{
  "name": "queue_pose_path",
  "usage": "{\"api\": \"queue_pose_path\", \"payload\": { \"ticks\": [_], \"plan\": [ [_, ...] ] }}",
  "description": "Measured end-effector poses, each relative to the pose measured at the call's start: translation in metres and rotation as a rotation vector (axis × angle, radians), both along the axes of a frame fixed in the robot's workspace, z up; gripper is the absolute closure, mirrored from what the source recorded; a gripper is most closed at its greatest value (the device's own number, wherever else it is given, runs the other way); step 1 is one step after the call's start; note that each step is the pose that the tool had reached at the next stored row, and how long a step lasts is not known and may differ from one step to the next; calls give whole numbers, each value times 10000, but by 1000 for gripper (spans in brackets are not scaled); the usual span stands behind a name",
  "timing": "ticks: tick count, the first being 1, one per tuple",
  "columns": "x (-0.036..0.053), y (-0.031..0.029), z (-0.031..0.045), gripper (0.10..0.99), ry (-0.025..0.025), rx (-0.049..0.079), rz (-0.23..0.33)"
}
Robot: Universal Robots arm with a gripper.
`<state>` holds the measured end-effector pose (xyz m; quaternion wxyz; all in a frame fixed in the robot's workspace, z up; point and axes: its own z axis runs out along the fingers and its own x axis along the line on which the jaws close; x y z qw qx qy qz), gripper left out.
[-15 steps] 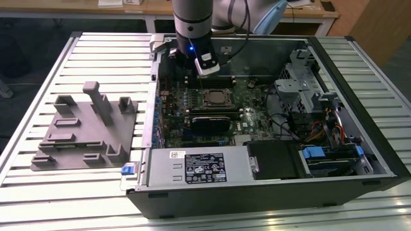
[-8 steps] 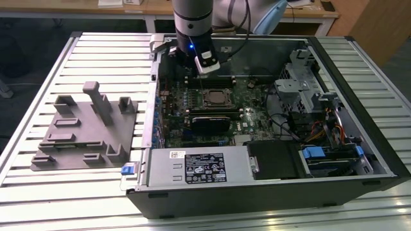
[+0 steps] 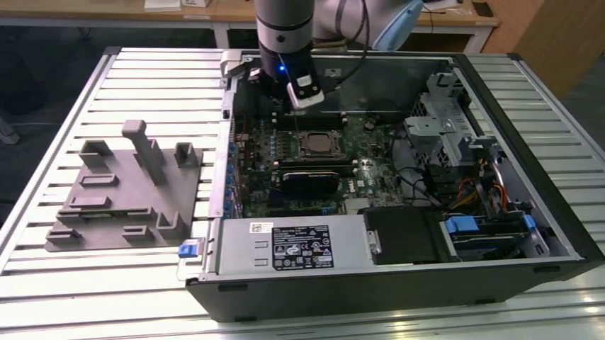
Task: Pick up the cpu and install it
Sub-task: 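Install the first cpu locking lever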
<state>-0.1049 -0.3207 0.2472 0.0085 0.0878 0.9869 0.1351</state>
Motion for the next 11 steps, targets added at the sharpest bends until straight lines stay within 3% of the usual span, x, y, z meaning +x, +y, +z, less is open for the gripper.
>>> {"api": "queue_pose_path", "payload": {
  "ticks": [3,9,11],
  "plan": [
    [64,0,0,980,2,-1,-1],
    [320,0,0,980,29,-2,-1],
    [365,0,0,980,32,-11,0]
  ]
}}
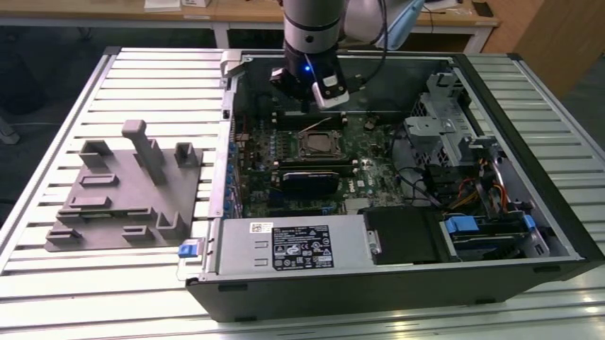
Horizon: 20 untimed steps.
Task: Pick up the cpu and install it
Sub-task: 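Install the first cpu locking lever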
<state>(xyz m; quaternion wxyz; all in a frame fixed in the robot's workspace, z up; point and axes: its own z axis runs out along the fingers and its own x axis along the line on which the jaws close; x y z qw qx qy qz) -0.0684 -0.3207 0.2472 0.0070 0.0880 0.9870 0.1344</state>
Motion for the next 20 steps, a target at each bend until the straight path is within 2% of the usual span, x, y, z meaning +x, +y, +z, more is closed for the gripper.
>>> {"api": "queue_pose_path", "payload": {
  "ticks": [3,6,8,13,15,17,20],
  "plan": [
    [2,0,0,980,-1,-4,-2],
    [-1,-1,-5,980,-38,4,1],
    [-1,-7,-13,980,-126,10,-2],
    [-1,-9,-37,980,-457,10,-61],
    [-1,-10,-48,980,-566,9,-101],
    [-1,-11,-61,980,-641,8,-159],
    [-1,-11,-79,980,-717,4,-313]
  ]
}}
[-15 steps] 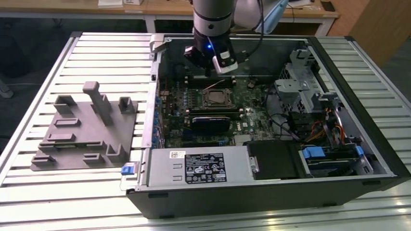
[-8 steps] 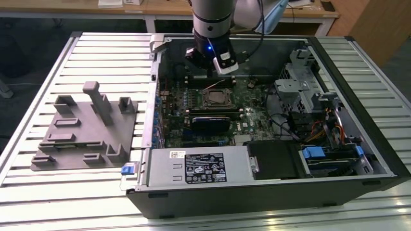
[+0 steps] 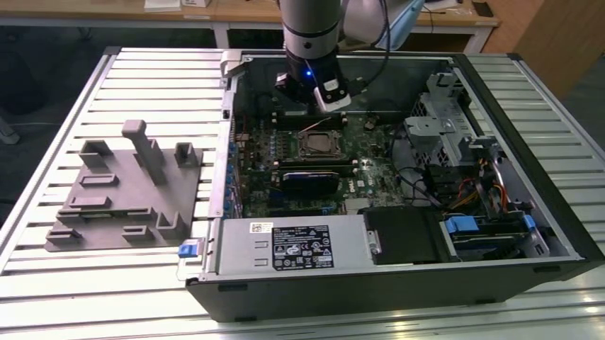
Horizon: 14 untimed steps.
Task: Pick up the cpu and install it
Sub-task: 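Install the first cpu locking lever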
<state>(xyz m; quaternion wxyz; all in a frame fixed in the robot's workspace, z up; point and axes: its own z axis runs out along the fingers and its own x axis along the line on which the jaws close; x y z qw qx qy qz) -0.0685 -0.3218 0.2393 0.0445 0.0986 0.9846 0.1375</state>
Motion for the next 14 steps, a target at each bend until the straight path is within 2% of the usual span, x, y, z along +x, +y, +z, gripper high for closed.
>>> {"api": "queue_pose_path", "payload": {
  "ticks": [5,14],
  "plan": [
    [3,0,-24,980,-92,1,-288],
    [30,0,-95,980,-152,-1,-681]
  ]
}}
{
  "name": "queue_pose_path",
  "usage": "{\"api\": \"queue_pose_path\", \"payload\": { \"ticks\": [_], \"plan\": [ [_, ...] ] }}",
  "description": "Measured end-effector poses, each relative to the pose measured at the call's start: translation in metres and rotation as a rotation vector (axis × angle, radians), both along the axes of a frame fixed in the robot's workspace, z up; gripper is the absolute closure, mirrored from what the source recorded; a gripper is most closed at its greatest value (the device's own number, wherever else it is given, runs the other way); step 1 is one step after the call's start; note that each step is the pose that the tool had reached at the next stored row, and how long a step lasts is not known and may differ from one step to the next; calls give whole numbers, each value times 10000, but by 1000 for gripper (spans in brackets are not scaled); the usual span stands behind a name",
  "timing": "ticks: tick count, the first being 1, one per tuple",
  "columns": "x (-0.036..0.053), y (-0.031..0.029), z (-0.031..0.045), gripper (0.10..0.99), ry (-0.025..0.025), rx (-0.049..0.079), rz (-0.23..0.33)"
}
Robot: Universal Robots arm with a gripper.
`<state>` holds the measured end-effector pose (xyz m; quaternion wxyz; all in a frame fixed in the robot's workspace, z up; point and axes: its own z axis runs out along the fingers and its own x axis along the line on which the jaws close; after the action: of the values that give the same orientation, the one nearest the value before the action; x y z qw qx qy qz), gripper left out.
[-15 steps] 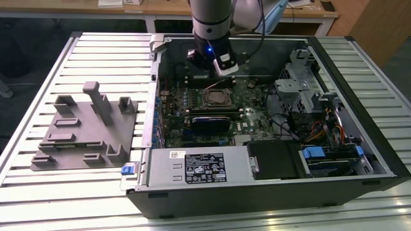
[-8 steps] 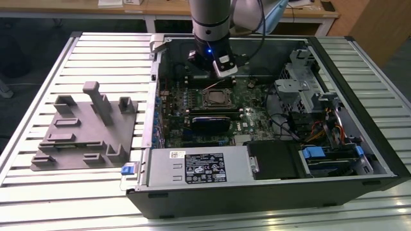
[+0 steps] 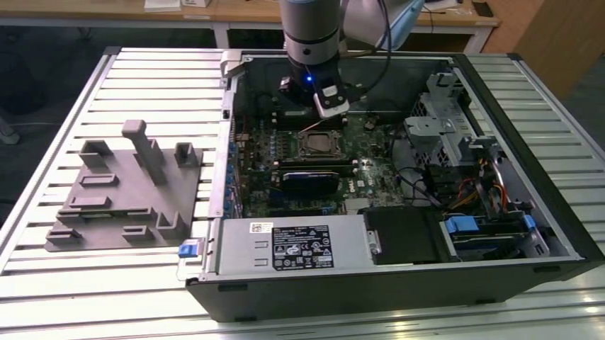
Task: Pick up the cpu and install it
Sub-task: 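Install the first cpu locking lever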
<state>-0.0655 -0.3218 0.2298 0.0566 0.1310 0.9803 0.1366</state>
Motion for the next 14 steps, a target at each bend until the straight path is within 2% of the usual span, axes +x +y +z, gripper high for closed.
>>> {"api": "queue_pose_path", "payload": {
  "ticks": [6,14],
  "plan": [
    [5,0,-38,980,-119,-1,-365],
    [24,0,-40,980,-129,-103,-494]
  ]
}}
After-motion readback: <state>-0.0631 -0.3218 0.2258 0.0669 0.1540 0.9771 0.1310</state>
